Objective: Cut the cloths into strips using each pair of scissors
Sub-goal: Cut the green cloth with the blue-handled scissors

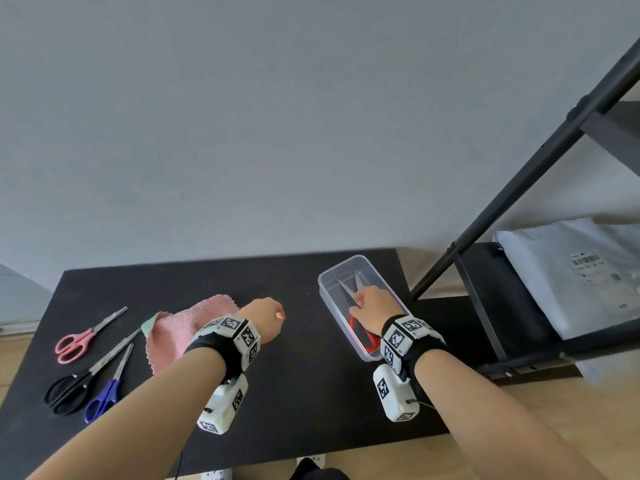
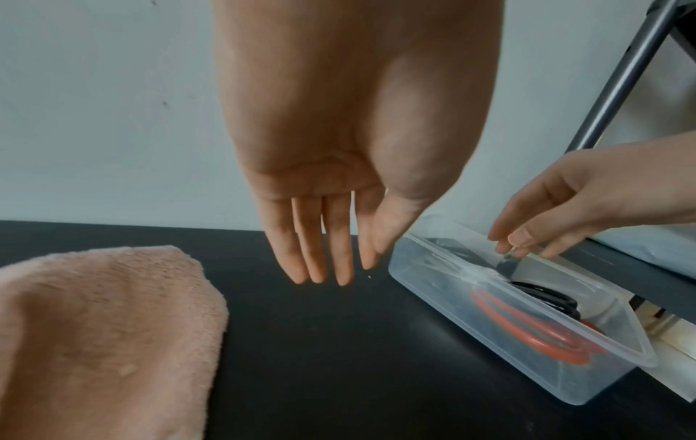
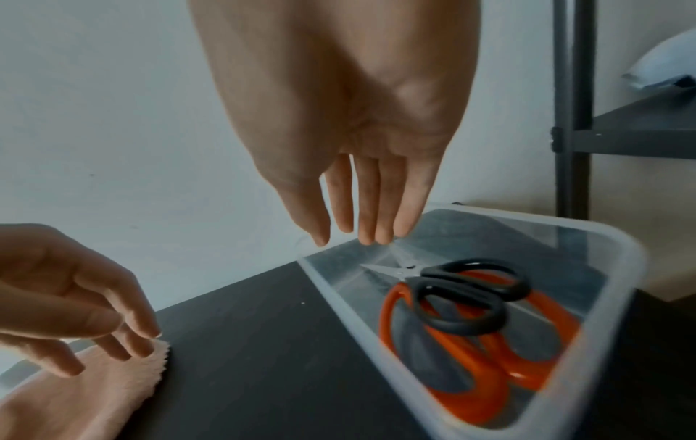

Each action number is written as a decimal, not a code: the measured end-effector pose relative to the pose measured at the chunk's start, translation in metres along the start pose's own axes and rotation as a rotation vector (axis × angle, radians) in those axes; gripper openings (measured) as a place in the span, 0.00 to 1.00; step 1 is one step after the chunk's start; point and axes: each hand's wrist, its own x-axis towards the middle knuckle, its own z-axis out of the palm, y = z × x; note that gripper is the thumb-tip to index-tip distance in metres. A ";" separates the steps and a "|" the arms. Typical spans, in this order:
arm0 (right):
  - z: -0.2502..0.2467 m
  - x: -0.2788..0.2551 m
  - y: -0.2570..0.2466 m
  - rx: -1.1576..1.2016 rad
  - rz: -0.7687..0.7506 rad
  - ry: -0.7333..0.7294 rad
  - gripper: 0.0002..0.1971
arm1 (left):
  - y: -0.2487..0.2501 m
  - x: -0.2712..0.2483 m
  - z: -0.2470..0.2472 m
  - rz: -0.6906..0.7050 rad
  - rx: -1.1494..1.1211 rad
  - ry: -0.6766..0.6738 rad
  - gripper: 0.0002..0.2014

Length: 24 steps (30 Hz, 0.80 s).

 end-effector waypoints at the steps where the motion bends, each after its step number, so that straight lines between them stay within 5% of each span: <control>1: 0.002 0.000 -0.011 -0.014 -0.011 -0.013 0.15 | -0.008 -0.004 -0.004 0.000 0.009 0.004 0.17; 17: 0.103 -0.039 -0.226 -0.034 -0.193 -0.183 0.14 | -0.205 -0.084 -0.035 -0.157 -0.004 0.076 0.18; 20: 0.127 -0.047 -0.260 -0.054 -0.239 -0.135 0.09 | -0.246 -0.098 -0.034 -0.201 0.020 0.069 0.17; 22: 0.140 -0.053 -0.279 -0.092 -0.249 -0.059 0.14 | -0.271 -0.105 -0.031 -0.210 -0.011 0.072 0.18; 24: 0.157 -0.057 -0.296 -0.032 -0.212 -0.124 0.15 | -0.294 -0.111 -0.026 -0.229 -0.067 0.074 0.18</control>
